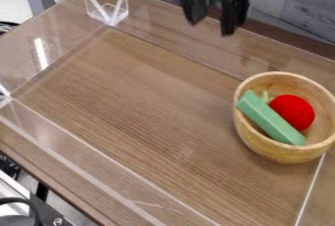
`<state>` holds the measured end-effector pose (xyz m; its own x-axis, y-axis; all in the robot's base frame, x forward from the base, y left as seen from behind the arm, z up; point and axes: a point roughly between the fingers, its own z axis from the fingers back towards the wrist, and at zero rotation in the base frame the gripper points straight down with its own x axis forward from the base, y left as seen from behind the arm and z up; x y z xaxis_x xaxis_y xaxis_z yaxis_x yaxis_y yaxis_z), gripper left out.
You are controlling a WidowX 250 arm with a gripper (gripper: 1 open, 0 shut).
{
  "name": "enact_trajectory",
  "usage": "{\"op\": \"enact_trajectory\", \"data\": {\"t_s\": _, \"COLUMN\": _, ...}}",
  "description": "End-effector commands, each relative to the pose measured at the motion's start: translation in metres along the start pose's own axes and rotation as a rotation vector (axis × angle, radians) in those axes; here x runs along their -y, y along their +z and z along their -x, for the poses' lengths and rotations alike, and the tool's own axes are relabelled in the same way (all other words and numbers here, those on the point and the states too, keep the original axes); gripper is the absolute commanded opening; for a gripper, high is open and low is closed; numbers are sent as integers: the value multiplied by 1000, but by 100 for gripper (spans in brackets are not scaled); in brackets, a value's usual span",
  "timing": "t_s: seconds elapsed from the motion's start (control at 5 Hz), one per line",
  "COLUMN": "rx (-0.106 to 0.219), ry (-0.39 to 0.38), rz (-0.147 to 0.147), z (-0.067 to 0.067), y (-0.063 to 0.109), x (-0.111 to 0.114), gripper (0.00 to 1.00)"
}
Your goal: Put the green stick in the brown bowl
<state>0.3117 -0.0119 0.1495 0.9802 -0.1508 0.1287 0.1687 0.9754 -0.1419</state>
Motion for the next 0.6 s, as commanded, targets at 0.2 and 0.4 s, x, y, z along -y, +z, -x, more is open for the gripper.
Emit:
{"op": "enact_trajectory", "data": {"t_s": 0.2, "rx": 46, "ry": -76, "rz": 9, "z": -21, "y": 0, "x": 2, "gripper": 100}}
{"op": "enact_trajectory", "data": {"t_s": 0.4, "rx": 41, "ry": -76, "rz": 25, "z": -18, "y": -9, "x": 9, "gripper": 100}}
